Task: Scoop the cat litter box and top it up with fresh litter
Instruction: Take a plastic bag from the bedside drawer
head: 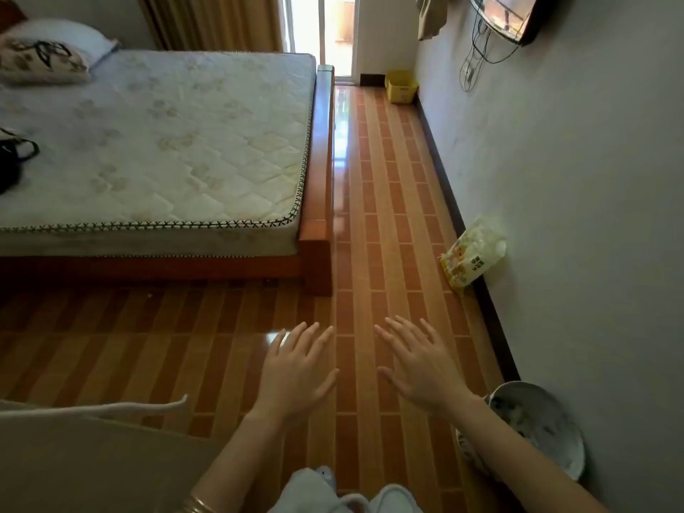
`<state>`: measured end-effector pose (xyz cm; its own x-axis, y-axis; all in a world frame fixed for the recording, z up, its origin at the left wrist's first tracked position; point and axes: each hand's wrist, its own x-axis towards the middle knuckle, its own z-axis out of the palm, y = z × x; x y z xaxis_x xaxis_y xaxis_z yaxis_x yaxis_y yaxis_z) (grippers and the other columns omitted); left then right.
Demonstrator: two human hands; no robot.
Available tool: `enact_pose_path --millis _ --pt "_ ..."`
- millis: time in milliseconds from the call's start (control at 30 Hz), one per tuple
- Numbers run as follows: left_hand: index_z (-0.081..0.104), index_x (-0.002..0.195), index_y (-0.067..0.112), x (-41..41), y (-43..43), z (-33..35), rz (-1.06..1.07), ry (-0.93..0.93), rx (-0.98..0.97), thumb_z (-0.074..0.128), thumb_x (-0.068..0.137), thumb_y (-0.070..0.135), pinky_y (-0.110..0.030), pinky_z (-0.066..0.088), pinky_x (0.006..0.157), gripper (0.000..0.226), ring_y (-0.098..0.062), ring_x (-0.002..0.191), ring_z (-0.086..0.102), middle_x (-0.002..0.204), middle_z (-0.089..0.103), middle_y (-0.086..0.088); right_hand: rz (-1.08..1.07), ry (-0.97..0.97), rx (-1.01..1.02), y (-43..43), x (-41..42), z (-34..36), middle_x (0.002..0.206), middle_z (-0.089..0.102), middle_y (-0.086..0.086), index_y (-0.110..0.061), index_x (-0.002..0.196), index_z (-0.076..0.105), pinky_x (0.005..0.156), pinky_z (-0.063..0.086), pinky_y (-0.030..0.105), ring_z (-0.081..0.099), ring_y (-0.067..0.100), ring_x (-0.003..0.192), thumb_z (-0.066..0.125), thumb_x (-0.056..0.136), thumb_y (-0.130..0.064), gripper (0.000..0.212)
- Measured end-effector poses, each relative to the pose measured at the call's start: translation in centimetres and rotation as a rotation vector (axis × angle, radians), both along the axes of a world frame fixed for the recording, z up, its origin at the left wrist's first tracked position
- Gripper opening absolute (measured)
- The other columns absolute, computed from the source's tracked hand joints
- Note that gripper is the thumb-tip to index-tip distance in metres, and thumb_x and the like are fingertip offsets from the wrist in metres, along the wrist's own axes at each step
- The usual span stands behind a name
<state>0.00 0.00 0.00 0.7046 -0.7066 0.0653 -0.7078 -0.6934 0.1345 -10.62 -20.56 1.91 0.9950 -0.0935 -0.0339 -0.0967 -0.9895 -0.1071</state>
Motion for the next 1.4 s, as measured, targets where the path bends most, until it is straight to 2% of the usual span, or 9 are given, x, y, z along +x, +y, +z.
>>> enact_pose_path --millis 233,567,700,767,867,1033,1233,1300,1400 --pt "0.046 0.136 0.028 2.2 0.6 -0.1 -0.011 -0.037 -0.011 0.035 0.083 0.063 -0.044 0.034 0.104 0.064 -0.019 0.127 0.047 0.135 0.054 0.002 -0.019 -0.066 -0.014 1.1 1.7 0.2 0.141 0.045 0.000 -0.026 0.139 0.034 0.105 0.035 0.051 0.038 0.018 0.133 0.032 0.088 -0.058 0.060" --pt "0.048 0.133 0.029 3.1 3.3 0.2 0.007 0.037 -0.024 0.035 0.082 0.063 -0.047 0.042 0.099 0.063 -0.019 0.121 0.053 0.129 0.058 0.002 -0.027 -0.049 0.025 2.9 3.3 0.0 0.141 0.045 -0.001 -0.027 0.139 0.035 0.106 0.033 0.050 0.037 0.016 0.133 0.030 0.089 -0.058 0.059" --pt "0.050 0.132 0.030 4.1 3.9 0.3 0.034 0.065 -0.017 0.028 0.085 0.065 -0.048 0.044 0.098 0.062 -0.020 0.121 0.054 0.128 0.059 0.003 0.002 -0.060 0.030 3.3 4.5 0.6 0.136 0.050 -0.002 -0.026 0.134 0.042 0.104 0.036 0.051 0.042 0.017 0.130 0.023 0.091 -0.059 0.058" --pt "0.052 0.130 0.030 4.7 4.0 0.5 0.036 0.061 -0.013 0.024 0.087 0.065 -0.047 0.044 0.098 0.063 -0.019 0.120 0.054 0.127 0.060 0.003 0.018 -0.061 0.024 3.4 5.5 1.0 0.133 0.054 -0.002 -0.026 0.131 0.046 0.102 0.038 0.051 0.045 0.017 0.127 0.027 0.090 -0.058 0.055" --pt "0.055 0.127 0.029 5.8 4.0 0.6 0.036 0.045 -0.018 0.033 0.082 0.063 -0.046 0.041 0.099 0.060 -0.020 0.121 0.053 0.127 0.060 0.002 0.042 -0.072 0.033 3.3 7.2 1.5 0.133 0.053 -0.002 -0.027 0.130 0.046 0.103 0.037 0.050 0.045 0.017 0.127 0.028 0.090 -0.058 0.054" --pt "0.055 0.127 0.028 7.9 3.6 0.8 0.072 0.014 -0.073 0.035 0.083 0.060 -0.048 0.039 0.101 0.058 -0.021 0.123 0.052 0.129 0.059 0.001 0.112 -0.076 0.054 2.7 10.4 1.6 0.139 0.047 -0.002 -0.029 0.134 0.041 0.108 0.029 0.048 0.040 0.017 0.131 0.019 0.091 -0.061 0.058" --pt "0.049 0.132 0.029 11.4 2.7 0.3 0.186 0.039 -0.043 0.036 0.083 0.059 -0.044 0.034 0.104 0.059 -0.020 0.126 0.048 0.131 0.056 0.001 0.211 -0.058 0.056 1.0 15.5 0.4 0.142 0.043 -0.002 -0.028 0.137 0.037 0.109 0.029 0.048 0.035 0.016 0.134 0.039 0.088 -0.055 0.056" --pt "0.047 0.133 0.030 12.9 2.3 0.1 0.243 0.065 -0.031 0.037 0.083 0.059 -0.045 0.035 0.105 0.060 -0.019 0.128 0.046 0.134 0.054 0.002 0.255 -0.029 0.050 0.0 17.7 0.0 0.143 0.042 -0.001 -0.029 0.138 0.036 0.109 0.029 0.048 0.035 0.016 0.134 0.039 0.088 -0.055 0.056" --pt "0.046 0.134 0.031 15.2 1.7 -0.2 0.305 0.084 -0.003 0.036 0.083 0.061 -0.044 0.032 0.107 0.060 -0.018 0.130 0.044 0.135 0.053 0.003 0.335 -0.009 0.021 -1.8 21.1 -0.6 0.143 0.042 -0.001 -0.028 0.138 0.036 0.111 0.021 0.045 0.035 0.016 0.134 0.035 0.089 -0.056 0.056"
